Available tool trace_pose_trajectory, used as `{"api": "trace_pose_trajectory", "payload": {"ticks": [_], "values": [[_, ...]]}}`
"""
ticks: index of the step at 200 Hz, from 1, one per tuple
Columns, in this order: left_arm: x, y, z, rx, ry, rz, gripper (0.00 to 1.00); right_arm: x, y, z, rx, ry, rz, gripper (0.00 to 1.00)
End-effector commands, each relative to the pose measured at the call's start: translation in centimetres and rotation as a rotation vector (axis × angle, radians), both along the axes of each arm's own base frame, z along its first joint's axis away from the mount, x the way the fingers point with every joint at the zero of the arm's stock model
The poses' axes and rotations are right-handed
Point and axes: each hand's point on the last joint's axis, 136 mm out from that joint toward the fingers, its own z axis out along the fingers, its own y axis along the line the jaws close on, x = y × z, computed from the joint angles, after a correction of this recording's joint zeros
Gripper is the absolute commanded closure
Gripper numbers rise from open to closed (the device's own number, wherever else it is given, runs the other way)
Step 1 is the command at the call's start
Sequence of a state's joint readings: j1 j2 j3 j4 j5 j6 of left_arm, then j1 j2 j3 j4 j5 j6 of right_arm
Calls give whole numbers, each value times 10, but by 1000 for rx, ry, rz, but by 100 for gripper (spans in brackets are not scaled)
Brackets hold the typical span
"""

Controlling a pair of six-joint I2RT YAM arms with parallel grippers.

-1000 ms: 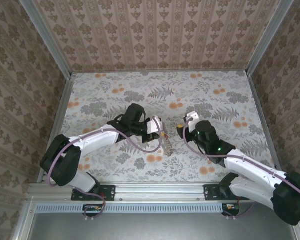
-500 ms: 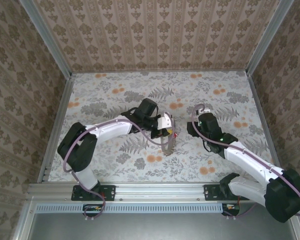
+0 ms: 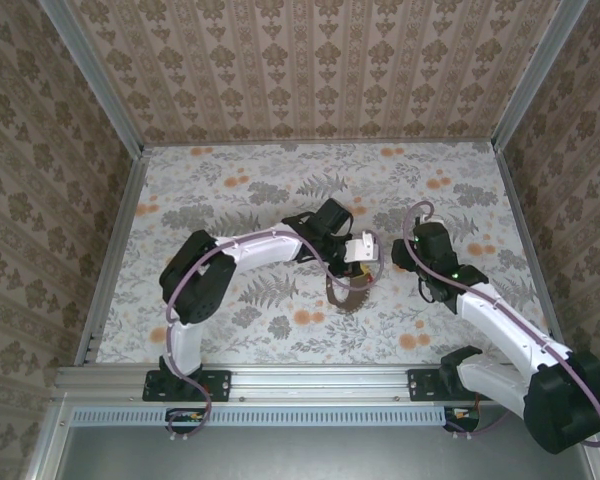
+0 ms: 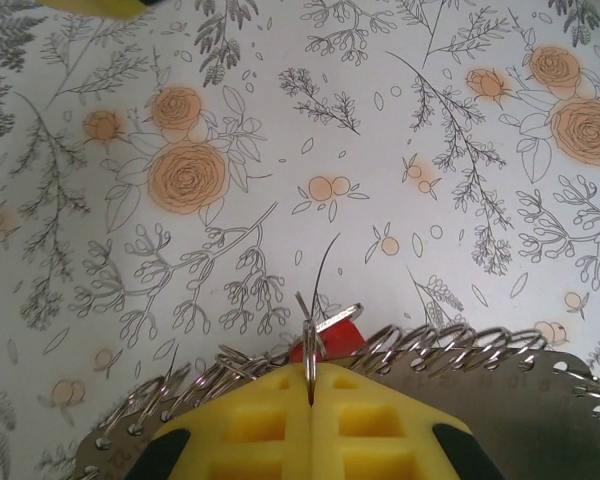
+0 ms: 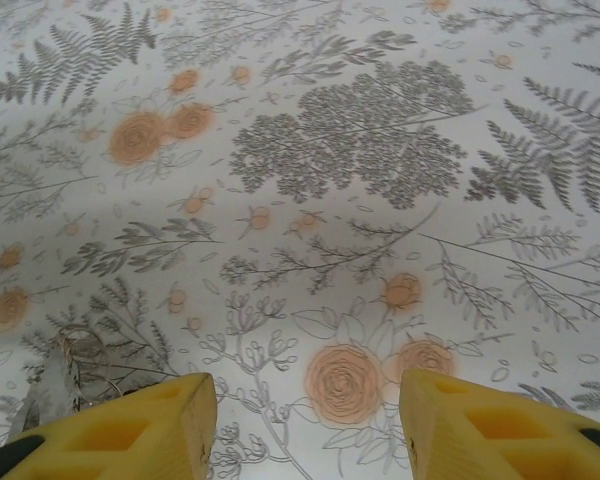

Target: Put the keys on the keyring

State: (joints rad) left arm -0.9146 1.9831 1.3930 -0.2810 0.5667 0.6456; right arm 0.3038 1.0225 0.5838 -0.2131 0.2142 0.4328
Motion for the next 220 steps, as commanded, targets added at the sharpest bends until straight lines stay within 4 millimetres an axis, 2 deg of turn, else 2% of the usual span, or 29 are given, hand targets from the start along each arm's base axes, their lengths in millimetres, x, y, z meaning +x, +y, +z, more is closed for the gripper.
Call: {"api": "trace_pose_trajectory", "payload": {"ticks": [1, 48, 70, 85, 103, 115, 133, 157, 162, 178, 193, 220], "values": [[-1, -9, -3, 18, -14, -22, 100, -8, -13, -9, 4, 36, -58, 47], [-7, -23, -18, 55, -5, -43, 100, -10, -19, -12, 11, 48, -78, 47], [-9, -26, -22, 64, -6, -43, 90, -11, -21, -14, 15, 54, -84, 46], [-9, -25, -25, 70, -2, -35, 88, -11, -23, -15, 16, 59, -90, 47], [-10, -22, -22, 62, -13, -24, 78, -13, -24, -18, 21, 67, -98, 46], [-13, -21, -11, 25, -15, -29, 77, -13, -24, -20, 28, 71, -101, 46], [-17, -21, 16, -85, -13, -19, 76, -13, -19, -23, 55, 88, -80, 45], [-6, -7, 49, -231, -35, 59, 76, -13, -3, -33, 113, 144, -9, 41], [-4, 0, 47, -242, -36, 83, 75, -13, 1, -36, 124, 162, 4, 41], [5, 15, 67, -337, -86, 149, 75, -13, 13, -46, 163, 223, 49, 41], [15, 33, 77, -393, -120, 232, 75, -13, 26, -57, 211, 280, 87, 41], [29, 67, 86, -451, -179, 378, 75, -11, 48, -75, 314, 363, 134, 40]]}}
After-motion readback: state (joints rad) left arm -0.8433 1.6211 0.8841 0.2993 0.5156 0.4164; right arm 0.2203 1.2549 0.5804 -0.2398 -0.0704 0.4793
